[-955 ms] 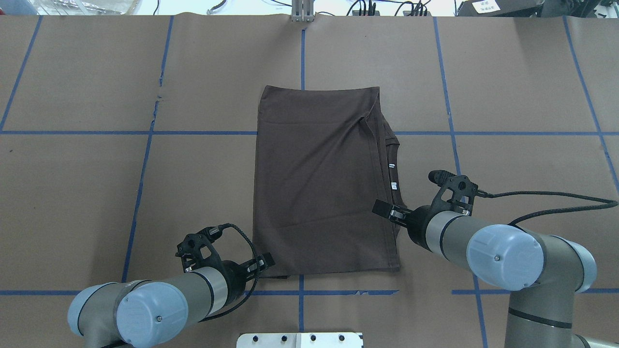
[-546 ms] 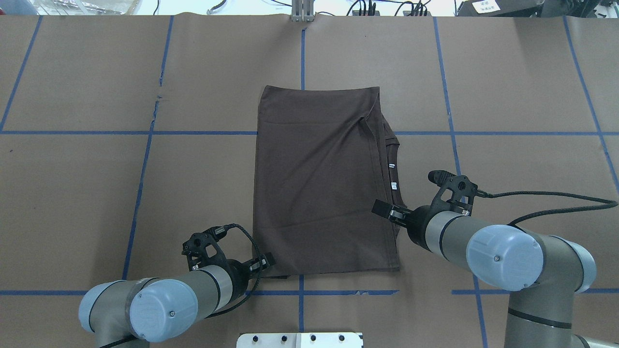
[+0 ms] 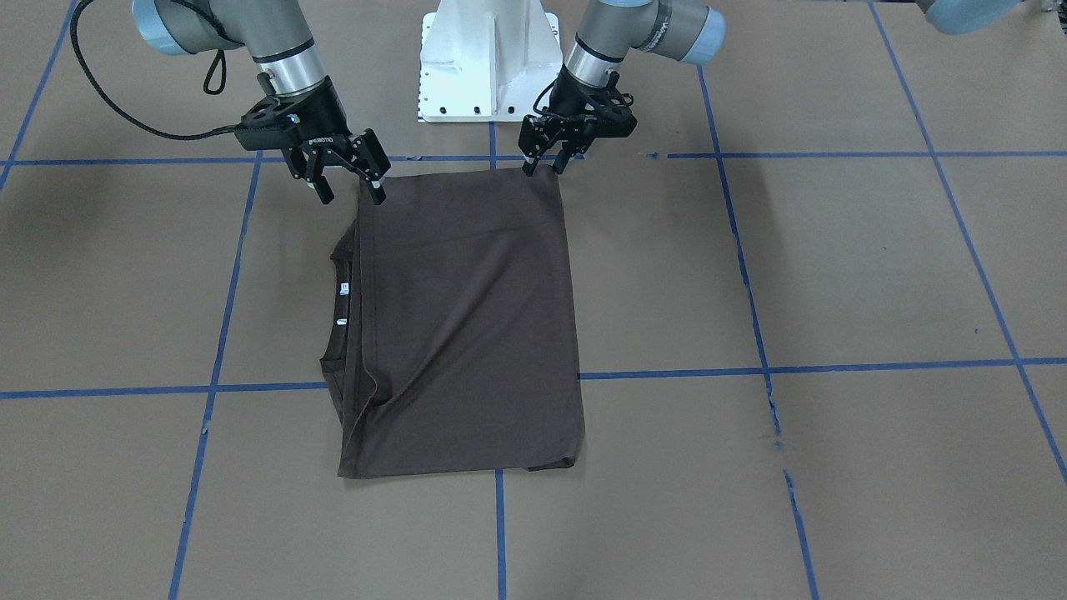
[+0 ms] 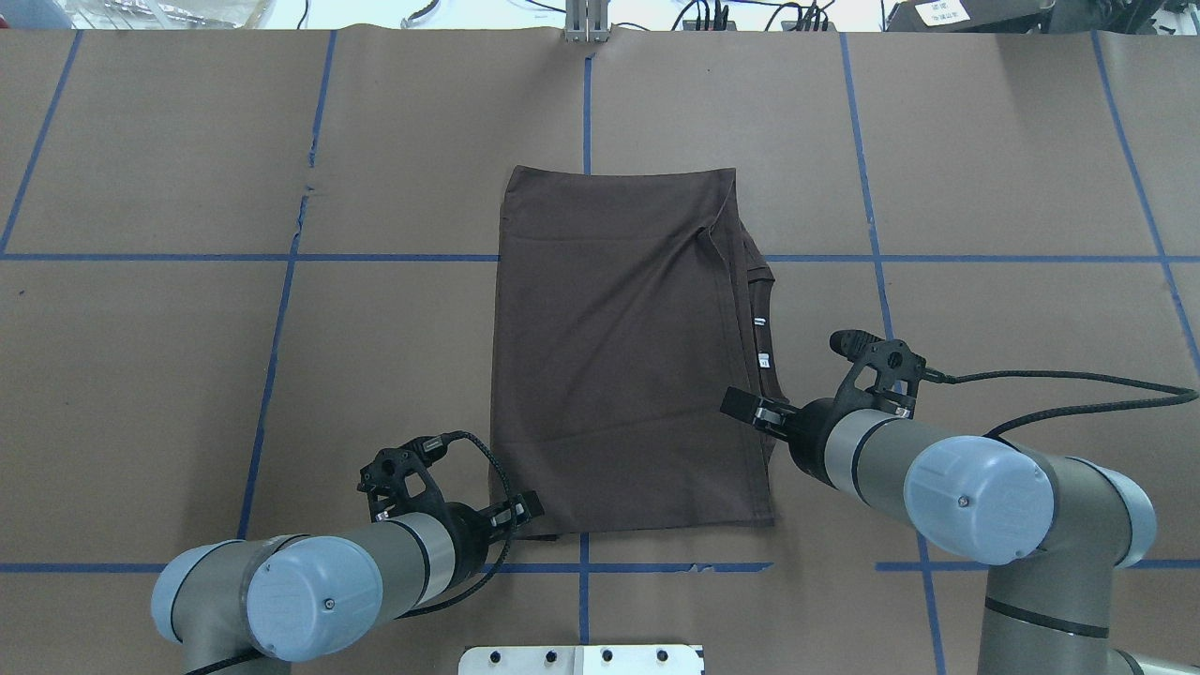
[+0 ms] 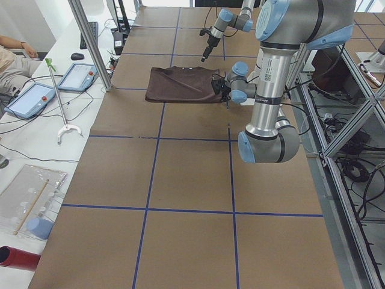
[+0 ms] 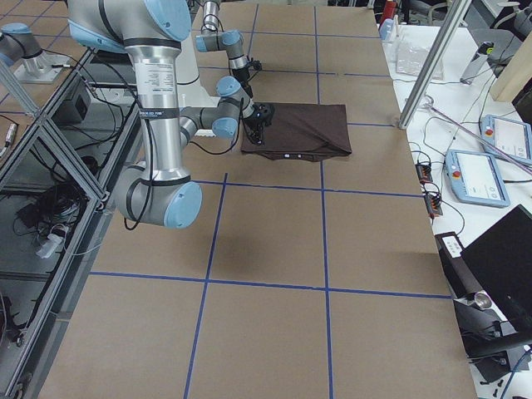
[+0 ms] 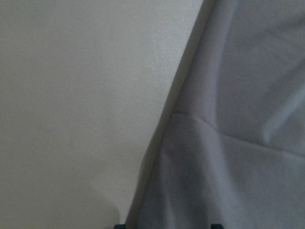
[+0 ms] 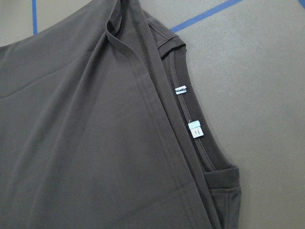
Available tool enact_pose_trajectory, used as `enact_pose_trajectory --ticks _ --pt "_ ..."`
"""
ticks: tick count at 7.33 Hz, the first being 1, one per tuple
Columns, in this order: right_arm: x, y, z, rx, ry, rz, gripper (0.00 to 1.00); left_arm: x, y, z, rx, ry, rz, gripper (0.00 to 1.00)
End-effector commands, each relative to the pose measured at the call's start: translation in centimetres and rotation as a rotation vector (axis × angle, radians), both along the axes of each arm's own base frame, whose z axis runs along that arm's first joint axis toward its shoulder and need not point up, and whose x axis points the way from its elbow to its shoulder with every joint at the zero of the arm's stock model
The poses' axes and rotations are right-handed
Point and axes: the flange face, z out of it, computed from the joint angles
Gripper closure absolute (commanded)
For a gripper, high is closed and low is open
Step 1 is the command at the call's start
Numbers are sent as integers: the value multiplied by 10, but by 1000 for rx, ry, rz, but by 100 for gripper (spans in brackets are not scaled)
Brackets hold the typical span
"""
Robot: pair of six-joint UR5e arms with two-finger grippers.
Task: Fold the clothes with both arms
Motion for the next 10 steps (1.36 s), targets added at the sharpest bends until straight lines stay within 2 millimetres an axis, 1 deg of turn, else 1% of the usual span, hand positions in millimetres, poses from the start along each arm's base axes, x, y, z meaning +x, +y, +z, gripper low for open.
enact_pose_trajectory --ticks 1,5,6,7,9,10 --pt "0 0 1 0 1 0 0 2 1 4 -3 -9 9 33" --pt "0 0 1 0 1 0 0 10 3 13 -6 -31 17 32" --pt "-1 1 1 0 1 -2 0 11 4 12 -8 -28 19 32" --pt "-1 1 1 0 1 -2 0 10 3 10 -7 -21 18 35" --pt "-1 1 1 0 1 -2 0 7 2 8 -5 -14 13 100" --pt "-1 1 1 0 1 -2 0 7 2 8 -3 -14 11 100"
